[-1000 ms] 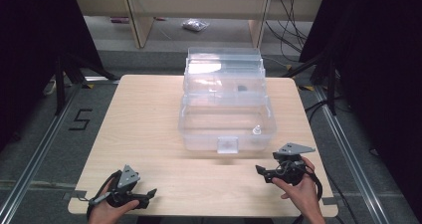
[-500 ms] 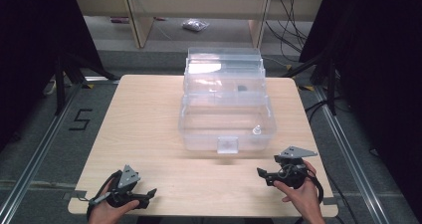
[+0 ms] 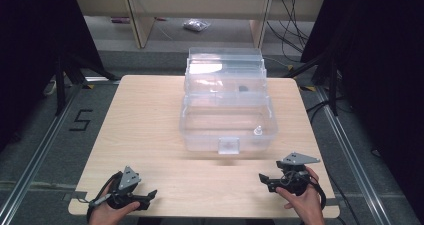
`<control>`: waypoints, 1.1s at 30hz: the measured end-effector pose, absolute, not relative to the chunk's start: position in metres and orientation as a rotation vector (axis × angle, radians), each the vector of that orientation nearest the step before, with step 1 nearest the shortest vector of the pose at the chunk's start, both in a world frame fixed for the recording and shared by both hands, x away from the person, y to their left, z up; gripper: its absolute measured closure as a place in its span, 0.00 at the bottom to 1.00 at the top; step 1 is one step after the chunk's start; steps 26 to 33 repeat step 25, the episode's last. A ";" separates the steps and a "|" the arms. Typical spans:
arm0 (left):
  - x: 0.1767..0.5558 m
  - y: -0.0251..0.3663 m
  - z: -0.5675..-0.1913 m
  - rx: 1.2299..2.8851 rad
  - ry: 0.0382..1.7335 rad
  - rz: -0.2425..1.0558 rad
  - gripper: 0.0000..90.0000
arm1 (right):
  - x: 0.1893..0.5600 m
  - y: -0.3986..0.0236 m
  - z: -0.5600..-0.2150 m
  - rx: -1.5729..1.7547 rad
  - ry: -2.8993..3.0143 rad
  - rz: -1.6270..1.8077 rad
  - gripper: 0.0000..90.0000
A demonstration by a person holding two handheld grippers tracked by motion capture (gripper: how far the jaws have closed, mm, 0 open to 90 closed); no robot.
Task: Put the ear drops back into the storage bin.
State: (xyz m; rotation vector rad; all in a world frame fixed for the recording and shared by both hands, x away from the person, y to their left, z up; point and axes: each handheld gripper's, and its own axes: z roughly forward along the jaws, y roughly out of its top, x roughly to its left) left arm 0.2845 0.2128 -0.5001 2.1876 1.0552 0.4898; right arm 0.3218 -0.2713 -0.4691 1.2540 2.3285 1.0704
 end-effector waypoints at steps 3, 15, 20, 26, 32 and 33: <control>0.284 0.213 -0.500 2.189 1.054 0.497 0.17 | 0.321 -0.272 -0.472 1.251 2.328 1.075 0.20; 0.284 0.213 -0.500 2.198 1.047 0.491 0.17 | 0.306 -0.269 -0.478 1.318 2.349 1.071 0.19; 0.284 0.213 -0.500 2.196 1.047 0.491 0.17 | 0.306 -0.271 -0.481 1.233 2.369 1.058 0.19; 0.284 0.211 -0.502 2.194 1.060 0.490 0.17 | 0.305 -0.272 -0.481 1.242 2.364 1.065 0.19; 0.284 0.211 -0.502 2.194 1.060 0.490 0.17 | 0.305 -0.272 -0.481 1.242 2.364 1.065 0.19; 0.284 0.211 -0.502 2.194 1.060 0.490 0.17 | 0.305 -0.272 -0.481 1.242 2.364 1.065 0.19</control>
